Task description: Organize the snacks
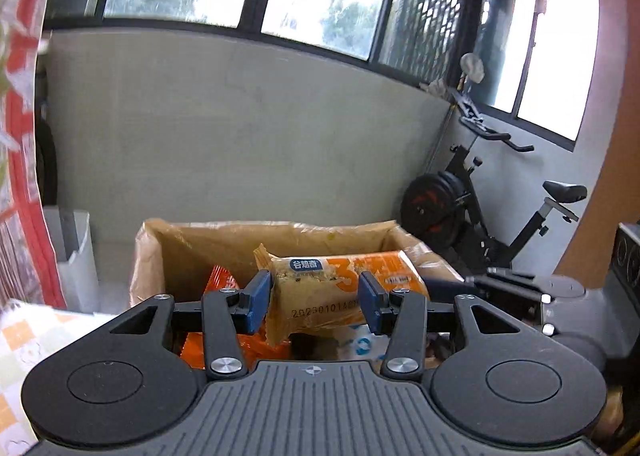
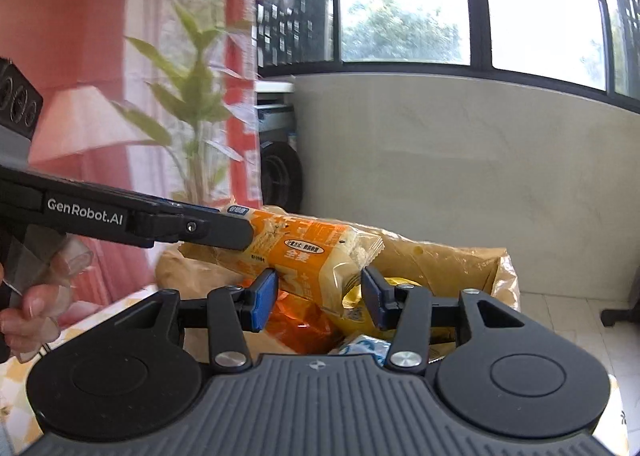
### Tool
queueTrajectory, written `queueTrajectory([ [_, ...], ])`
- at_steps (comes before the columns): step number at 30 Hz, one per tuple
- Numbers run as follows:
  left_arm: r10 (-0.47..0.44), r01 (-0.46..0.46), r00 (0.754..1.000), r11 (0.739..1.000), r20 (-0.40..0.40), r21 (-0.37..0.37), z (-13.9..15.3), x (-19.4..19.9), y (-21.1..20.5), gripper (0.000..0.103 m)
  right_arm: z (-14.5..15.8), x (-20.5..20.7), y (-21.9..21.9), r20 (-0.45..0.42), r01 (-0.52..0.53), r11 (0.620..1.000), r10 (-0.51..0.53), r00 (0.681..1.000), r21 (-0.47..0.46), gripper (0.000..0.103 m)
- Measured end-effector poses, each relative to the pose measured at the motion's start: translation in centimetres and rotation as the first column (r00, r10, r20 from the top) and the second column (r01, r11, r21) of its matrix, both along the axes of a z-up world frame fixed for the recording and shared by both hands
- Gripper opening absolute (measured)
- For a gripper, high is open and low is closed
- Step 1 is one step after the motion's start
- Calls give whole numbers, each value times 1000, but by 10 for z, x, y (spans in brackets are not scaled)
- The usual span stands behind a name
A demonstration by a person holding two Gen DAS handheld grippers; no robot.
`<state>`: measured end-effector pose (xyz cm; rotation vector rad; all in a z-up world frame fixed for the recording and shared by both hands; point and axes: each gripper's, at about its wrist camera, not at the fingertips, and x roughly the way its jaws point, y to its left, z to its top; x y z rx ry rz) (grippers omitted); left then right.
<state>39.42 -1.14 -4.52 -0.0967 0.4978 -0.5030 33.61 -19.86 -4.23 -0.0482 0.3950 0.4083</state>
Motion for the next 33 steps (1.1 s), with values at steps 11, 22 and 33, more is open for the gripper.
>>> queueTrajectory([
  [11, 47, -46, 996, 999, -75, 19, -15, 10, 9, 62, -19, 26, -3, -137, 75, 997, -78, 988, -30, 53],
  [22, 96, -103, 992, 990, 82, 93, 24, -33, 12, 90, 5, -5, -20, -105, 140, 990, -136, 985, 33, 97],
  [33, 208, -253, 943, 955, 258, 156, 67, -116, 11, 95, 41, -75, -12, -41, 233, 971, -231, 972, 48, 101],
])
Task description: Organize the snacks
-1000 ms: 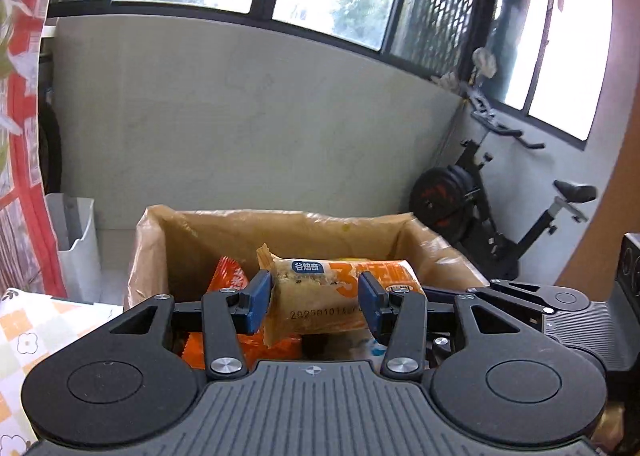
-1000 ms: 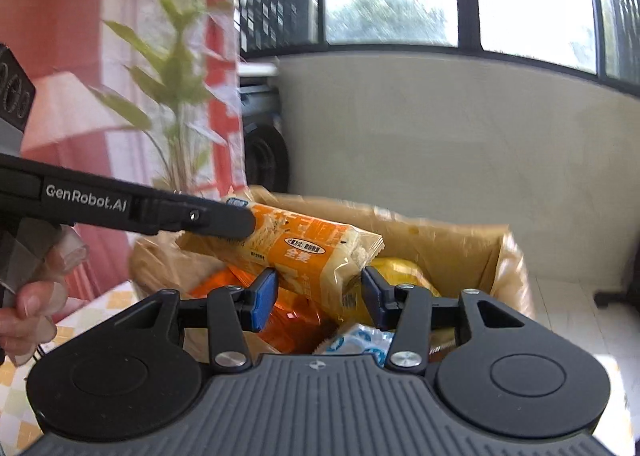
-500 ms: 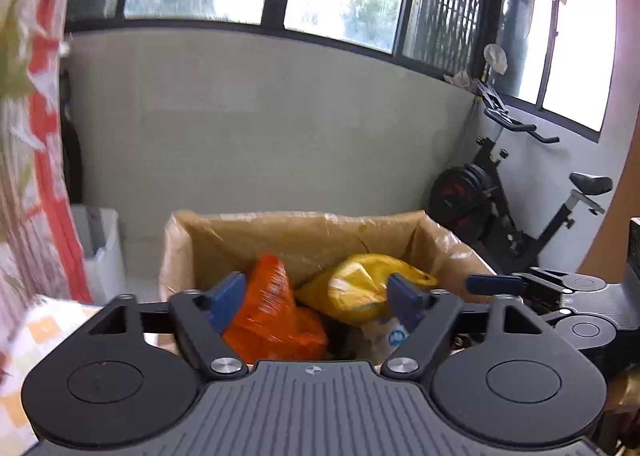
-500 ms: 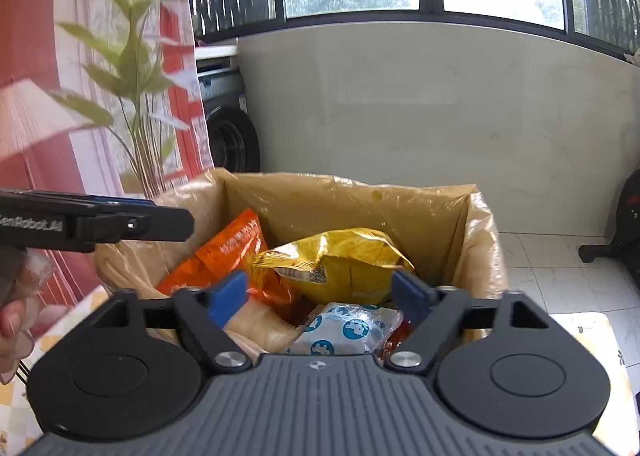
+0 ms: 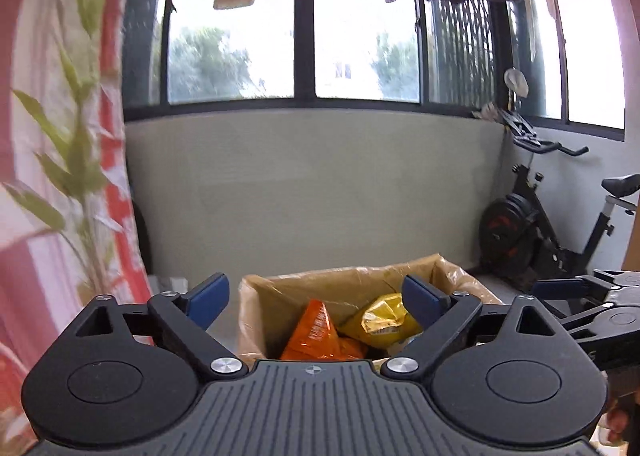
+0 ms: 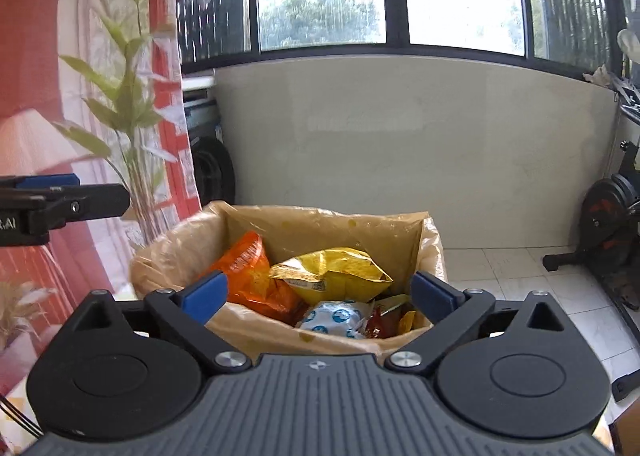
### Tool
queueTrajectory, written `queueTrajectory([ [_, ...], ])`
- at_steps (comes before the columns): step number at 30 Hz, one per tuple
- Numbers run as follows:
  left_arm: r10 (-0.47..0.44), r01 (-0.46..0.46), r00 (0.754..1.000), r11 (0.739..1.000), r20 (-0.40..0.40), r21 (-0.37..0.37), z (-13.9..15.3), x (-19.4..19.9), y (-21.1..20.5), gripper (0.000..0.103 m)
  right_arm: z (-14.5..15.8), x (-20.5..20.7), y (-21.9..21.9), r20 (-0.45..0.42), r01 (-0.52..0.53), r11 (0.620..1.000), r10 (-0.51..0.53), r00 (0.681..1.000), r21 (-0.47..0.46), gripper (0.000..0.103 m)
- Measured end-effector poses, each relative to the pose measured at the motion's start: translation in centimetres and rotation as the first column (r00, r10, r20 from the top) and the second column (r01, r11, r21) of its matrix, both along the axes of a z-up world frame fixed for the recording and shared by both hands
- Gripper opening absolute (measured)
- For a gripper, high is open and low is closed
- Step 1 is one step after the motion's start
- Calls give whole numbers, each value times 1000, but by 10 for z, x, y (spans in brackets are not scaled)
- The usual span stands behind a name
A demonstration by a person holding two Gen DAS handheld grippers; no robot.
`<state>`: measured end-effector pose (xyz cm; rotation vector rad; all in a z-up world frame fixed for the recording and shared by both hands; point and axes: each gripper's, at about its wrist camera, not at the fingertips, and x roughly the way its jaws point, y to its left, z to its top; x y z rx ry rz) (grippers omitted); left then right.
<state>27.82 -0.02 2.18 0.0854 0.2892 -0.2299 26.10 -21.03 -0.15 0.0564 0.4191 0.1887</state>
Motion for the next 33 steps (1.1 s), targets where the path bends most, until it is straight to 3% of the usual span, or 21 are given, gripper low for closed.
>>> queueTrajectory([
  [17, 45, -43, 998, 998, 54, -36, 35, -116, 20, 95, 44, -108, 10, 78, 50, 997, -54, 995, 56, 103],
  [33, 70, -69, 995, 997, 64, -30, 40, -132, 22, 95, 51, -133, 11, 94, 46, 997, -52, 994, 67, 103],
])
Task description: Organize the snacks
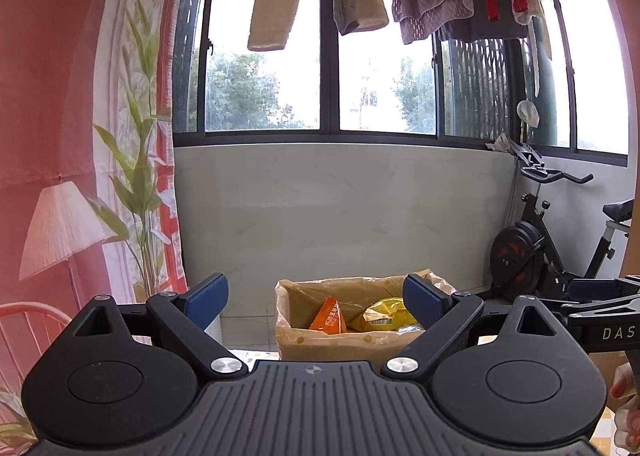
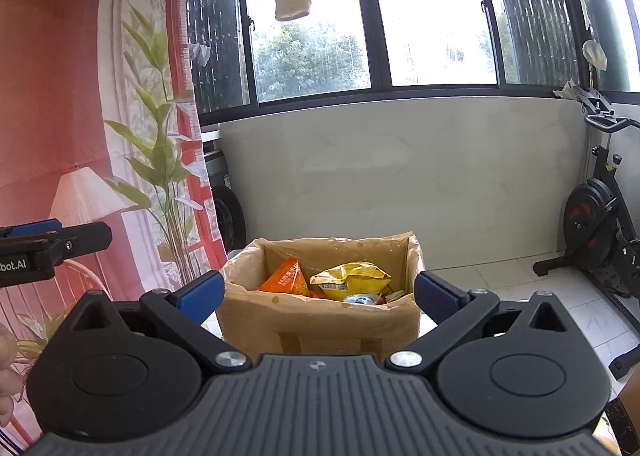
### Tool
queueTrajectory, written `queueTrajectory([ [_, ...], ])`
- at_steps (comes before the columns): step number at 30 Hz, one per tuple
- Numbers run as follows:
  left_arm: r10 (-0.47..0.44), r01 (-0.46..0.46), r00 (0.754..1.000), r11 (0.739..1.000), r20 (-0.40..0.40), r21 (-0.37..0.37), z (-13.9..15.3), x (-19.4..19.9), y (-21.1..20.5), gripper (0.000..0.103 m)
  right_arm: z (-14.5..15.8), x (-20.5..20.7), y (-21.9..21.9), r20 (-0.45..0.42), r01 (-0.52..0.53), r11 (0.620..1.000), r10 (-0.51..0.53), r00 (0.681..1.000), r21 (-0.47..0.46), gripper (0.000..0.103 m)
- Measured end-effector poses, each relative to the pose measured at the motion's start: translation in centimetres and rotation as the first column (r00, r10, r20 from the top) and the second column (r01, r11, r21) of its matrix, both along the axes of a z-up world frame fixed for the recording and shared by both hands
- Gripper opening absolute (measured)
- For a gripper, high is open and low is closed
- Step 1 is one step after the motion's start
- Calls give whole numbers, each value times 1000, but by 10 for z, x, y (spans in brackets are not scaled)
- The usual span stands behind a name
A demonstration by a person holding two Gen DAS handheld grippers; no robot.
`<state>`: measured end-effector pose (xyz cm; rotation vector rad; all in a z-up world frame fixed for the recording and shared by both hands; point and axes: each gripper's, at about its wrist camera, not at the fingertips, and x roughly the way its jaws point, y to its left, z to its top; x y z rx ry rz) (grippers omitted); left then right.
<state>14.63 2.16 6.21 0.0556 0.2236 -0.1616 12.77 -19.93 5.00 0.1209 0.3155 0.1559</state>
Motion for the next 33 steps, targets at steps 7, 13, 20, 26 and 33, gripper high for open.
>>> queueTrajectory([
  [7, 1, -1, 1000, 1000, -12, -7, -2, 1, 0, 95, 0, 0, -3, -3, -3, 1000, 3, 1000, 6, 103],
  [13, -1, 1, 1000, 1000, -21, -9, -2, 4, 4, 95, -1, -1, -2, -4, -5, 1000, 5, 1000, 8, 103],
  [20, 1, -1, 1000, 1000, -20, -8, -3, 3, 6, 95, -1, -3, -1, -4, -8, 1000, 8, 1000, 8, 103],
  [26, 3, -3, 1000, 1000, -20, -8, -3, 3, 7, 95, 0, -3, 0, -6, -17, 1000, 17, 1000, 10, 103],
  [33, 6, -7, 1000, 1000, -15, -10, -3, 0, 7, 95, 2, -3, 0, -5, -14, 1000, 14, 1000, 8, 103],
])
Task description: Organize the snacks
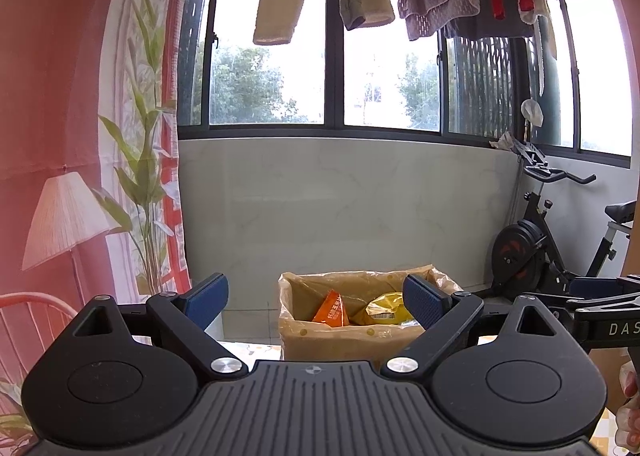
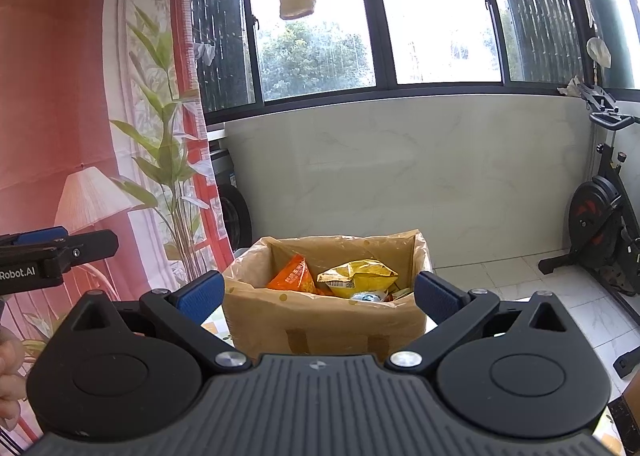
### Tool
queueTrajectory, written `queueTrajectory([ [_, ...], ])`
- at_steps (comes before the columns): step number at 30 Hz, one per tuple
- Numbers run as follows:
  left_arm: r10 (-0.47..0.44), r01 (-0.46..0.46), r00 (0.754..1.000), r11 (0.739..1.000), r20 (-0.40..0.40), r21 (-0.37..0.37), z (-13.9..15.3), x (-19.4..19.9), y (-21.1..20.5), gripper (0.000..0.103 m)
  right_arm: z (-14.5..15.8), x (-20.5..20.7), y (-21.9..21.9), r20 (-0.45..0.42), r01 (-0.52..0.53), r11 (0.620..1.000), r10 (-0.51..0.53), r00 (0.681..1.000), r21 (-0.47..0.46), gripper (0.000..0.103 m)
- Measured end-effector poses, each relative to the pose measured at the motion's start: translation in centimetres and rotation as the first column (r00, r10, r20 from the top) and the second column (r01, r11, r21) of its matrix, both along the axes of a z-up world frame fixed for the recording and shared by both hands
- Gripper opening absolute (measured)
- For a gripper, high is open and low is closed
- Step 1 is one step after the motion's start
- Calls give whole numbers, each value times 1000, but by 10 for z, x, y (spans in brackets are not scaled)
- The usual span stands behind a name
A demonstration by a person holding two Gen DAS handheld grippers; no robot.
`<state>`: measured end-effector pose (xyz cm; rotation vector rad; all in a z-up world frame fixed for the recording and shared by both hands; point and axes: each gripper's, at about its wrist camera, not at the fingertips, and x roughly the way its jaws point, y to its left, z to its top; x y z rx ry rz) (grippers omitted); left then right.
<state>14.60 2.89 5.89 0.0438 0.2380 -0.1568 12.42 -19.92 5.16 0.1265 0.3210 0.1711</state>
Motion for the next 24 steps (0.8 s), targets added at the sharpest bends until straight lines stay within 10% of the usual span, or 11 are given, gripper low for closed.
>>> queueTrajectory([
  [24, 3, -3, 1000, 1000, 0, -3, 2, -3, 2, 95, -1, 3, -4, -16, -5, 1000, 5, 1000, 0, 103],
])
